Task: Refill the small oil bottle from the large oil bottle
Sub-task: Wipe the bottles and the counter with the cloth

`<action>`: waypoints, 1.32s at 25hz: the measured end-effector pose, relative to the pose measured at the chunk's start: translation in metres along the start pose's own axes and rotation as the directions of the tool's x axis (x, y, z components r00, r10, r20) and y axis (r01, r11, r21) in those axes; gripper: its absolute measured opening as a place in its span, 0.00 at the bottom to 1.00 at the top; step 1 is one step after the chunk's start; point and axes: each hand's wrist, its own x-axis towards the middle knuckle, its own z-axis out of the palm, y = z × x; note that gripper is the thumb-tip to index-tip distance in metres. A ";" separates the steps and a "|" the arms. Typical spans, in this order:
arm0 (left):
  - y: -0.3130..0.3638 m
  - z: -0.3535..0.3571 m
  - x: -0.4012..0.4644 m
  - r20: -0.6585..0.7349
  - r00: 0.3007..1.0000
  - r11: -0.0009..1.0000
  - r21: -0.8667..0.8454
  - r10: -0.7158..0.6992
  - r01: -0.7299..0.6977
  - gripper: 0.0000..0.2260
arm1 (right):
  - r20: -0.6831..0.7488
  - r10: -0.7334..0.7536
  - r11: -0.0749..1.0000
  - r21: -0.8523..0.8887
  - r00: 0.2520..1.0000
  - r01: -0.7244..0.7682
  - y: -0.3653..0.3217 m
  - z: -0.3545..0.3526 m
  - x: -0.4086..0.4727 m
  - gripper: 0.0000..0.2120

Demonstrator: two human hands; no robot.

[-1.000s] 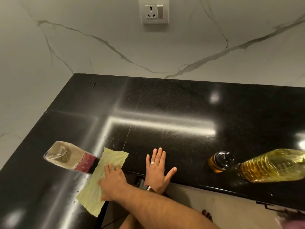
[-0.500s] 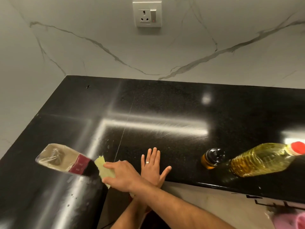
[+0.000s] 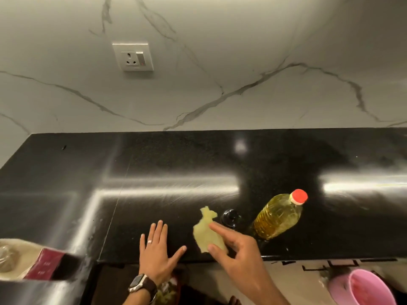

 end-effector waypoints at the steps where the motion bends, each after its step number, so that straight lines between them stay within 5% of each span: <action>1: 0.001 0.001 0.000 0.017 1.000 1.000 0.005 -0.005 0.005 0.48 | -0.056 -0.045 0.994 -0.098 0.997 0.039 0.003 -0.015 -0.008 0.22; 3: 0.006 0.002 0.003 0.000 0.999 0.999 -0.004 -0.047 0.047 0.50 | -0.127 -0.179 0.934 -0.335 0.976 0.128 0.008 -0.040 -0.019 0.26; 6: 0.027 0.001 0.002 -0.051 0.993 0.994 -0.002 -0.111 0.111 0.51 | -0.061 -0.408 0.632 -0.739 0.911 0.234 0.013 -0.056 -0.013 0.27; 10: 0.066 0.002 -0.002 -0.183 0.983 0.977 -0.209 0.016 -0.054 0.43 | 0.156 -0.239 0.435 -0.865 0.958 0.249 0.018 -0.044 0.016 0.30; 13: 0.102 -0.002 0.000 -0.224 0.958 0.890 -0.376 0.181 -0.256 0.37 | 0.196 -0.124 0.434 -0.871 0.973 0.230 0.028 -0.031 0.027 0.33; 16: 0.131 -0.010 0.005 -0.252 0.932 0.805 -0.475 0.263 -0.355 0.31 | 0.075 -0.167 0.527 -0.836 0.983 0.153 0.031 -0.030 0.032 0.35; 23: 0.142 -0.014 0.016 -0.316 0.894 0.760 -0.480 0.316 -0.438 0.24 | 0.047 -0.162 0.575 -0.808 0.986 0.133 0.041 -0.029 0.064 0.19; 33: 0.149 -0.022 0.020 -0.386 0.878 0.732 -0.505 0.283 -0.458 0.19 | -0.163 -0.196 0.757 -0.652 0.967 0.043 0.070 -0.029 0.058 0.22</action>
